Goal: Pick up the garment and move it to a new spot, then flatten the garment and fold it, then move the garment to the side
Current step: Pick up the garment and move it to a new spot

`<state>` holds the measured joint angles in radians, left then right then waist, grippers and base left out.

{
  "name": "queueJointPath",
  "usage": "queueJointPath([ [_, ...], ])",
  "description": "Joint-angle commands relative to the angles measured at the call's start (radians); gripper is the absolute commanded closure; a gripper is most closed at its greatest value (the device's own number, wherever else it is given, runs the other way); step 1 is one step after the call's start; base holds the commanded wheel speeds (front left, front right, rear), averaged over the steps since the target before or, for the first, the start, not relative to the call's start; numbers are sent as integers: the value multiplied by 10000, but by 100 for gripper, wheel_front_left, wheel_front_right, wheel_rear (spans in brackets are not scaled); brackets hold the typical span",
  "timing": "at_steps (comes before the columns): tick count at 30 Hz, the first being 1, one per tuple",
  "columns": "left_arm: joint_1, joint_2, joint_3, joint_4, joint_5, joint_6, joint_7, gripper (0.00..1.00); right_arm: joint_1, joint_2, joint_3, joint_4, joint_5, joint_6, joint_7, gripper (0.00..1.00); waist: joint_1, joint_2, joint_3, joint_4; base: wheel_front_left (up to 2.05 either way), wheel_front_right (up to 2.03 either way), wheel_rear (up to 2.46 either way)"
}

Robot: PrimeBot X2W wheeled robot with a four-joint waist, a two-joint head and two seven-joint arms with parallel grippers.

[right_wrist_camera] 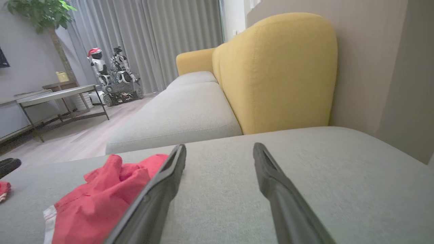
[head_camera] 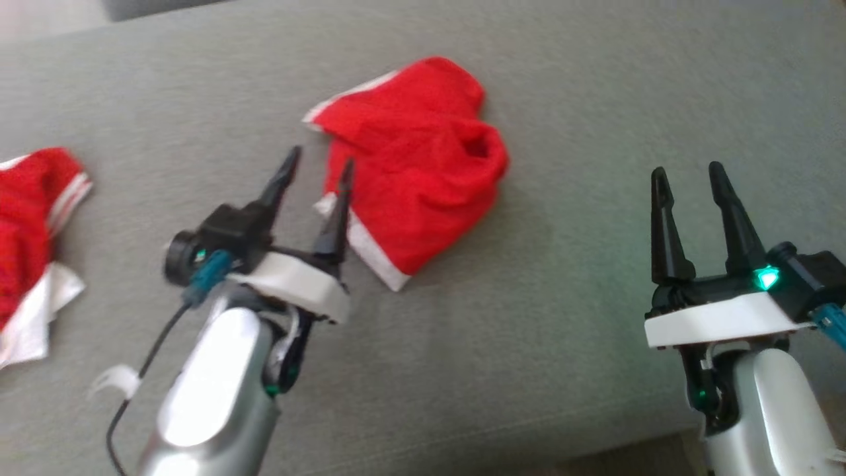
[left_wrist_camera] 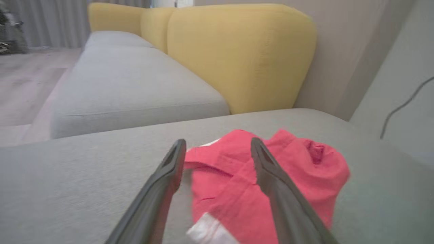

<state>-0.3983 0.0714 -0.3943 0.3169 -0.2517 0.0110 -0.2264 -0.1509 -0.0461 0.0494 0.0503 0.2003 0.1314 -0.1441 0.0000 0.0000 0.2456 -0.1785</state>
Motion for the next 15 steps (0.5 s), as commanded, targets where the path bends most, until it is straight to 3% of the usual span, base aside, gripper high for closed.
queueJointPath([
  [1,-36,290,575,-478,-69,178,-145,0,-12,-41,126,-443,-135,-7,89,0,0,0,-504,699,0,0,0],
  [9,821,882,1521,-817,-283,603,-315,0,216,-41,-56,-634,-495,-7,481,0,0,0,-883,1522,0,0,0],
  [15,1608,1211,1857,-1131,-247,730,-343,0,442,-41,-39,-649,-706,-7,695,0,0,0,-1189,1770,0,0,0],
])
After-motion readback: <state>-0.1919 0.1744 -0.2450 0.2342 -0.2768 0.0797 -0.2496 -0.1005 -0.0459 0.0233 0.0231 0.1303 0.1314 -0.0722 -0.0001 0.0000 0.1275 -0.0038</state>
